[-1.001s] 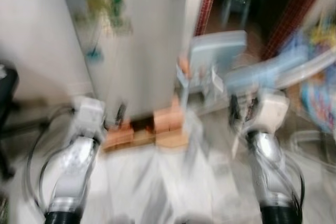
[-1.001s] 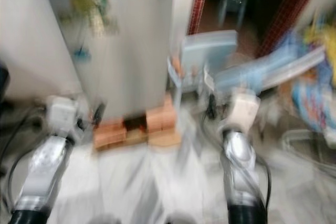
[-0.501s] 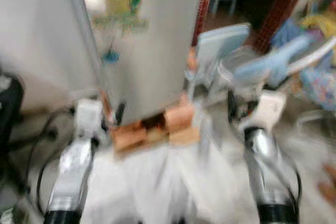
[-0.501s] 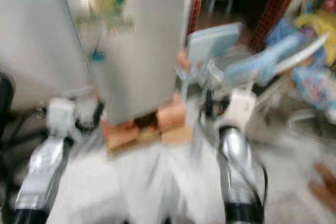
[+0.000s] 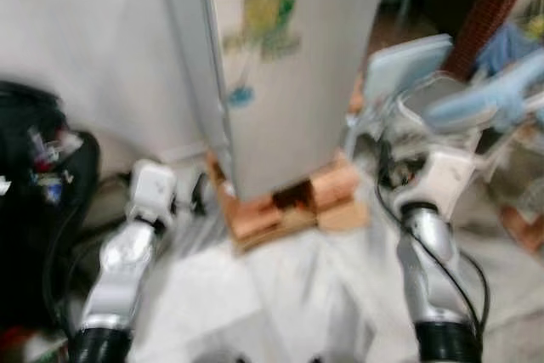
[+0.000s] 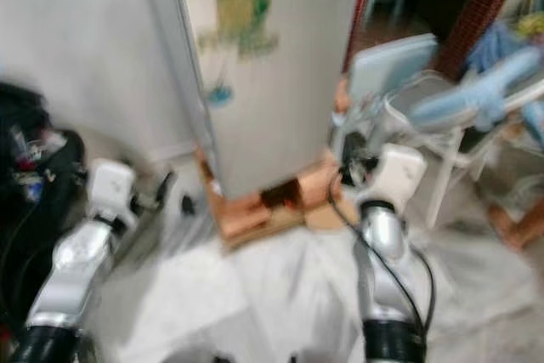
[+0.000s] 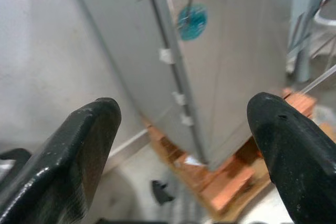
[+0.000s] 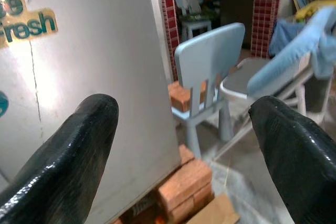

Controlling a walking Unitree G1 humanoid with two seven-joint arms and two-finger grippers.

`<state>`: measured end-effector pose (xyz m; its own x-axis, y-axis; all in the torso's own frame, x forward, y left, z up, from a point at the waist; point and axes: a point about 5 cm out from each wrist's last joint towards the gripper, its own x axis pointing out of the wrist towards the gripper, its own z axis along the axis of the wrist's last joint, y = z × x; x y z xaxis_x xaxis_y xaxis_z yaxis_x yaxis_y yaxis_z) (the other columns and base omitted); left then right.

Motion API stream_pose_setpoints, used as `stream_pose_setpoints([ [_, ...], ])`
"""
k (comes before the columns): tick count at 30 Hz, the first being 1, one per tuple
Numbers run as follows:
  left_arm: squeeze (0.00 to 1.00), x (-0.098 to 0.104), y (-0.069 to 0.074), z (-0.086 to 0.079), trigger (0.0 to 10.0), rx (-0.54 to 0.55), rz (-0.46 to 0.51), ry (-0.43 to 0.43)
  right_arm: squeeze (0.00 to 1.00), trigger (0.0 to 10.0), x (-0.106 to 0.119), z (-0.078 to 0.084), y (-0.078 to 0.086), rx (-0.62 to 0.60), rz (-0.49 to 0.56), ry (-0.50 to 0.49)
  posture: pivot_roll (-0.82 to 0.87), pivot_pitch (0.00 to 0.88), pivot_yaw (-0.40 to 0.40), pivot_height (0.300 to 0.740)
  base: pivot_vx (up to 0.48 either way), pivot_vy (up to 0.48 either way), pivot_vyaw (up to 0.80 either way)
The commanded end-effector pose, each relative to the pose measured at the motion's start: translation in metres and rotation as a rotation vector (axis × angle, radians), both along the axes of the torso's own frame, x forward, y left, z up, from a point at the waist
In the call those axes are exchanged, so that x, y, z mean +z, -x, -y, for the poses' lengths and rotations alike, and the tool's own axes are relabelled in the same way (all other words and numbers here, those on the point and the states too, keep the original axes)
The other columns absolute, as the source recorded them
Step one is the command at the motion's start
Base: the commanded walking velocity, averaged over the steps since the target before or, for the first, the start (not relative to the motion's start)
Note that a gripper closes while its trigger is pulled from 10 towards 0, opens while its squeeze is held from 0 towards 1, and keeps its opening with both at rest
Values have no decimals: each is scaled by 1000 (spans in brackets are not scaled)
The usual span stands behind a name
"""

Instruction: Restocking fridge

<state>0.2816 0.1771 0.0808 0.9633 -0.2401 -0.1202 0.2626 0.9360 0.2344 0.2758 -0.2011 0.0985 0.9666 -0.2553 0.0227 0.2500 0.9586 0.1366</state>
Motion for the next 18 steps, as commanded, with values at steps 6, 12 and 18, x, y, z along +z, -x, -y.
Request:
stream_pose_setpoints([
  [6, 0, 0, -17, -8, 10000, -8, -18, -42, 0, 10000, 0, -1, 5, -26, 11, 22, -85, 0, 91, 740, 0, 0, 0],
  [12, 0, -4, -14, -9, 10000, 6, -32, -32, 0, 10000, 2, -8, 5, -21, 13, 15, -66, 0, 61, 740, 0, 0, 0],
  [18, 0, -8, -12, -3, 10000, 15, -7, -5, 0, 10000, 1, -8, 8, 22, -5, 25, -56, 0, -6, 740, 0, 427, 0],
])
